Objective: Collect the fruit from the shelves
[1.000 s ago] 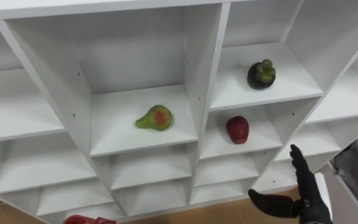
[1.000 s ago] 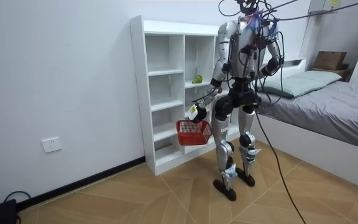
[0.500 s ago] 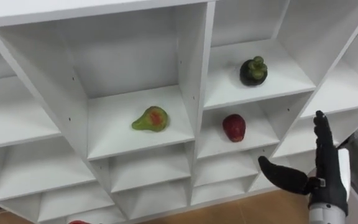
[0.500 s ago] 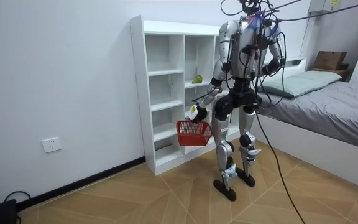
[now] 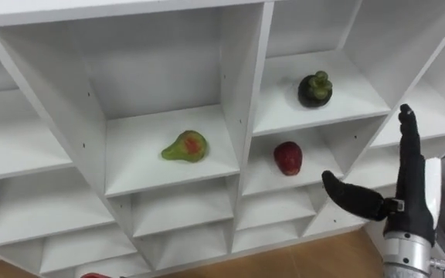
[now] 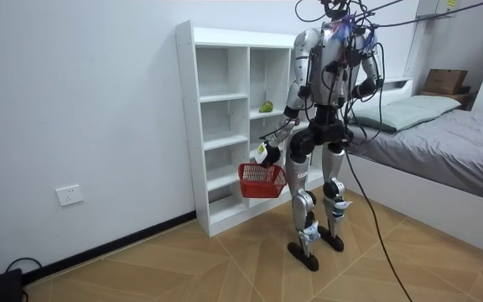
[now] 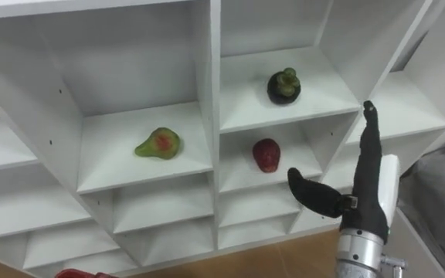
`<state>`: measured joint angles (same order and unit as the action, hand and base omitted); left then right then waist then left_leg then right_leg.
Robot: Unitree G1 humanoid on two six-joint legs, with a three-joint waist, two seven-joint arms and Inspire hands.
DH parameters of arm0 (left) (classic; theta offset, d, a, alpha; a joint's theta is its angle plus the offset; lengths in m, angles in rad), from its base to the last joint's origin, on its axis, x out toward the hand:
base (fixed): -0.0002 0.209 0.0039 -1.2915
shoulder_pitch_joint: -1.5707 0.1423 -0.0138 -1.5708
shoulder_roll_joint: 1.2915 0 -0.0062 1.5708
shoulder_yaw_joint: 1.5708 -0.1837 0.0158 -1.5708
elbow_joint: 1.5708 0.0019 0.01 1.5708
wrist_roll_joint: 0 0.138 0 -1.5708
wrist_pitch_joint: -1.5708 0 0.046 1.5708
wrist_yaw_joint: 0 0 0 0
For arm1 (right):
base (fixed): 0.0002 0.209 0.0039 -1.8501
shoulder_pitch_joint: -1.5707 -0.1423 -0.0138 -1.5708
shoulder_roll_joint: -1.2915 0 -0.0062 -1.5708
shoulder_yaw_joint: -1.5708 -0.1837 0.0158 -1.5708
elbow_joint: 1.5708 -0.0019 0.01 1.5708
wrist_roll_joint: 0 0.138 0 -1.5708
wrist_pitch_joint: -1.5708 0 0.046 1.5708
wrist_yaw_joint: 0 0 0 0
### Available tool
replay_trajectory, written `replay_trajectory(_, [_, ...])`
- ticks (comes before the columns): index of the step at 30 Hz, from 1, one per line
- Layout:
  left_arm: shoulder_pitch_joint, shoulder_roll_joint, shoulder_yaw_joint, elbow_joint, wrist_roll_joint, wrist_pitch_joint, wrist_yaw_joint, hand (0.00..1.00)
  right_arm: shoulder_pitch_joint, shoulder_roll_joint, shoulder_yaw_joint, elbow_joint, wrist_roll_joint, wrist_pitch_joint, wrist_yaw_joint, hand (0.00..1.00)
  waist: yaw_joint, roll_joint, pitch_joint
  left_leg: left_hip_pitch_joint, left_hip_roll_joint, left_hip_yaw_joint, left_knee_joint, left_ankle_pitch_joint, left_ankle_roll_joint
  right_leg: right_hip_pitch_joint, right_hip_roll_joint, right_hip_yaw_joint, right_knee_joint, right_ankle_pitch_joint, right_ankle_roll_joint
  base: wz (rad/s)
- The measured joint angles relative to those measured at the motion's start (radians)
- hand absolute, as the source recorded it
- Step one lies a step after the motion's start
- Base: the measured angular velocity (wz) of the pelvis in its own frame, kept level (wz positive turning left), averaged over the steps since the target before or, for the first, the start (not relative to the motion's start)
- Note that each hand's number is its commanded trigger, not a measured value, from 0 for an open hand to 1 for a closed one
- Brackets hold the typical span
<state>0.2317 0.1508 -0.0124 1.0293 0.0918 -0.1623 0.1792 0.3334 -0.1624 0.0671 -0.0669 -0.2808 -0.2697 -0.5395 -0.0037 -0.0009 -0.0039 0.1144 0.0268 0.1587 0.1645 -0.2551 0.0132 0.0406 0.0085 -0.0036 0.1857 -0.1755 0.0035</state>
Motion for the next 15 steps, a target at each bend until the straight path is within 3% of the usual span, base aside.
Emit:
replay_trajectory(5, [-0.005, 0.008, -0.003, 0.001, -0.001, 0.001, -0.015, 1.00, -0.057, -0.029, 0.000, -0.046, 0.001, -0.001, -0.039, 0.00, 0.012, -0.008, 0.0030, 0.003, 0.000, -0.007, 0.001, 0.001, 0.000, -0.004, 0.000, 0.000, -0.002, 0.000, 0.000, 0.01])
replay_trajectory(9, [0.001, 0.022, -0.004, 0.008, -0.001, 0.003, -0.015, 1.00, -0.092, -0.054, -0.001, -0.053, 0.000, 0.000, -0.055, 0.00, 0.013, -0.028, 0.0037, 0.004, 0.000, -0.021, 0.001, 0.001, 0.000, 0.008, -0.003, -0.030, -0.005, 0.000, 0.000, 0.09])
replay_trajectory(15, [0.009, 0.023, 0.000, 0.010, 0.000, 0.005, -0.014, 1.00, -0.116, -0.080, -0.011, -0.057, -0.044, -0.001, -0.054, 0.00, 0.023, -0.040, 0.0005, 0.002, -0.001, -0.028, 0.002, 0.002, 0.000, 0.015, -0.005, -0.038, -0.018, 0.002, -0.001, 0.04])
